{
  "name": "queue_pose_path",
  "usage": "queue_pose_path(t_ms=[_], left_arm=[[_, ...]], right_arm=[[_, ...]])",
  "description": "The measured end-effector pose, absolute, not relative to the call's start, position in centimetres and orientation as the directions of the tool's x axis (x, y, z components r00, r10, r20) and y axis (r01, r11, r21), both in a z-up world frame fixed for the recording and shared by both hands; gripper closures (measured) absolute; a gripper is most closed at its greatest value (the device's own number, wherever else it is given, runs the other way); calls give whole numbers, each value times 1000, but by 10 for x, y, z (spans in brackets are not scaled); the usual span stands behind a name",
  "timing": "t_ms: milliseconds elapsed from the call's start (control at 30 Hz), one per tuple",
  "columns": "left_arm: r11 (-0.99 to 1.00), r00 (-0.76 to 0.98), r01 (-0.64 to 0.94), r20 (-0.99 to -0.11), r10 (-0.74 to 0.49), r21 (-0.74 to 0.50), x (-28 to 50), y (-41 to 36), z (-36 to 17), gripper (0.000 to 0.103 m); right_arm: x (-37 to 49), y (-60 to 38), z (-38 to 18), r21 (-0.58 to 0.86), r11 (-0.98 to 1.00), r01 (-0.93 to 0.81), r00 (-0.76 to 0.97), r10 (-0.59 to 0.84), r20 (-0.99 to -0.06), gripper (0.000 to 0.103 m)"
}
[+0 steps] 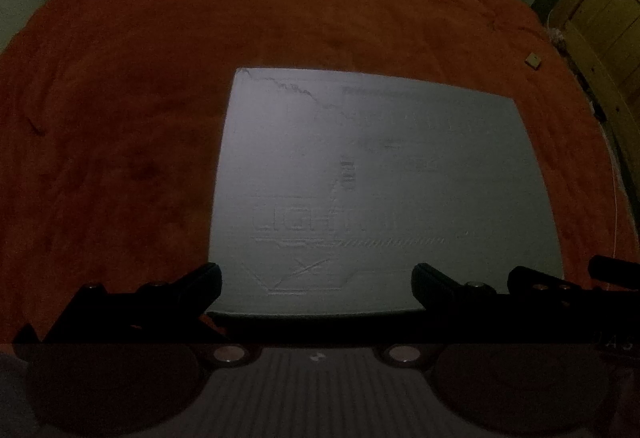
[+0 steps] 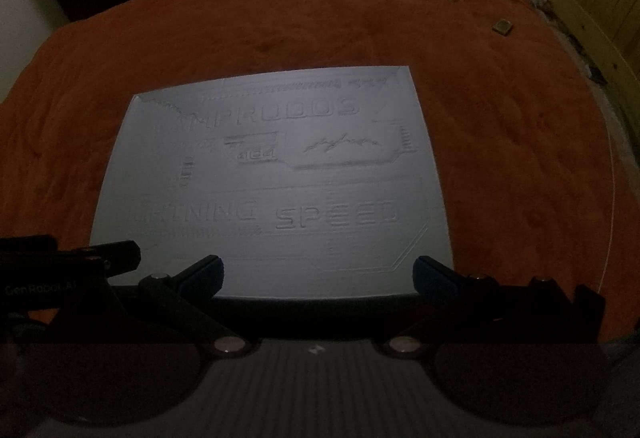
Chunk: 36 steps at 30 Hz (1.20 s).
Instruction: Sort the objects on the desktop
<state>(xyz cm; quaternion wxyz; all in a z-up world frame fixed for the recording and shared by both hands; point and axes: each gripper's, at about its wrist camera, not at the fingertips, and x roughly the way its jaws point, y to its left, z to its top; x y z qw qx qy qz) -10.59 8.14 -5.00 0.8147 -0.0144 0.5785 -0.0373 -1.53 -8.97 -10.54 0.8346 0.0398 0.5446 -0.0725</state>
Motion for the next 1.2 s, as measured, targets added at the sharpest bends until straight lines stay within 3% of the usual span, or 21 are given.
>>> queue_pose_path(t_ms=[1200], left_arm=[[997,315,41,-946,-75,-66,-108,78,-53,1]], right_arm=[[-15,-92,-107,-8,987,161,386,-70,-920,0]])
